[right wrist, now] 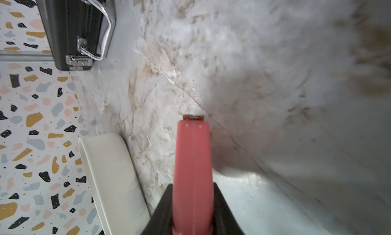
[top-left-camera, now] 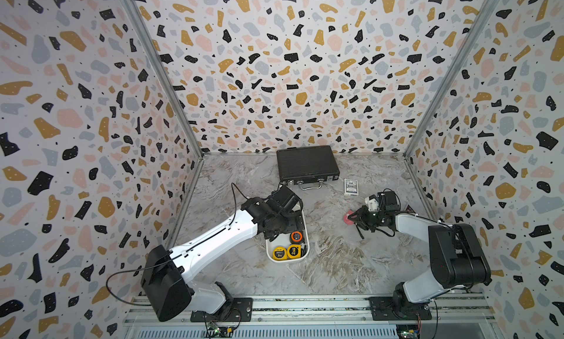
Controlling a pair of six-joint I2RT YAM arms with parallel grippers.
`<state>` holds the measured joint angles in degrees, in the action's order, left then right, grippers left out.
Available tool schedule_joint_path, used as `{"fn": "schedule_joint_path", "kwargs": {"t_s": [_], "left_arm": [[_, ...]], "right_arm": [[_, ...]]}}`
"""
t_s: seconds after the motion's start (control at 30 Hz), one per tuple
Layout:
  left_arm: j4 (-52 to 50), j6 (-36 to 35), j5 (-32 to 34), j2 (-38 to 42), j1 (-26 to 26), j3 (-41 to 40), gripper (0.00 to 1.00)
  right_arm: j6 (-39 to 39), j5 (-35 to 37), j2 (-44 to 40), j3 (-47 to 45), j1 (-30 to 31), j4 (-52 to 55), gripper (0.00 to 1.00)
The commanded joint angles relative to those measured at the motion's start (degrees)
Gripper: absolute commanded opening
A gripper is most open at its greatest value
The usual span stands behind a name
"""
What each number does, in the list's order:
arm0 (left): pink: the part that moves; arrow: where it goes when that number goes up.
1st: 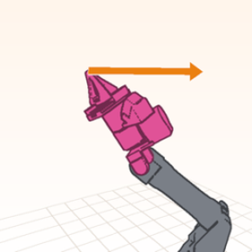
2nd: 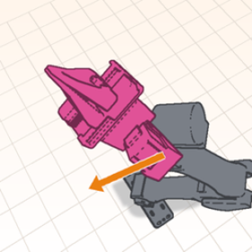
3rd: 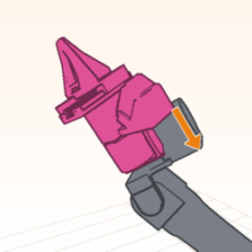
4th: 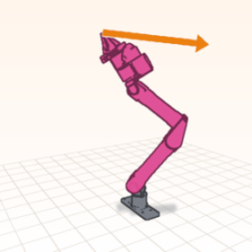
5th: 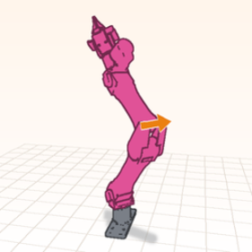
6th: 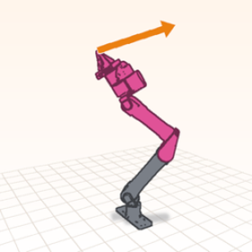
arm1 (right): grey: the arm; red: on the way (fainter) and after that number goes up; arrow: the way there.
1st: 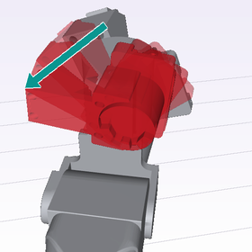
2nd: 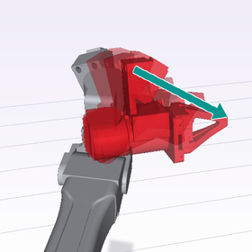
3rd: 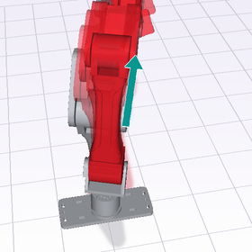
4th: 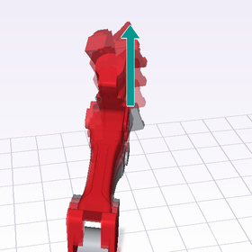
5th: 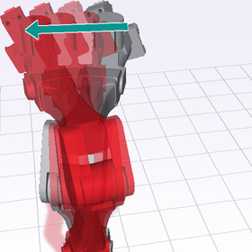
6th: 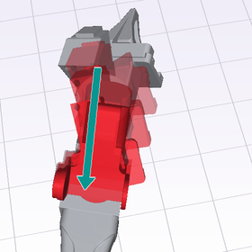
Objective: Take the tape measure out of the storage box
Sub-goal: Place the tape measure at the center of the board.
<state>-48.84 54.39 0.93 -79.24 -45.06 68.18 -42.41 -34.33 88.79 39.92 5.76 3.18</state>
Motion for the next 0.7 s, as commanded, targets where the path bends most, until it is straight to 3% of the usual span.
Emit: {"fn": "schedule_joint_path", "kwargs": {"t_s": [0.0, 0.23, 0.5, 0.67], "left_arm": [[0.02, -1.66, -0.23, -0.93, 0.25, -0.29, 1.00], [0.18, -2.00, -0.84, -2.25, 0.24, -0.24, 1.00], [-0.20, -3.99, -0.69, -3.81, 0.23, -0.36, 1.00], [0.26, -7.67, -1.89, -6.47, 0.23, 0.36, 1.00]], "right_arm": [[2.52, -0.39, -0.55, 2.11, -0.38, 4.91, 0.29], [4.76, 0.84, -0.19, 2.62, -0.74, 9.69, 0.44], [9.26, 5.22, -2.75, 4.84, -0.79, 17.38, 0.78], [12.42, 8.83, -5.63, 7.14, -0.84, 23.34, 0.93]]}}
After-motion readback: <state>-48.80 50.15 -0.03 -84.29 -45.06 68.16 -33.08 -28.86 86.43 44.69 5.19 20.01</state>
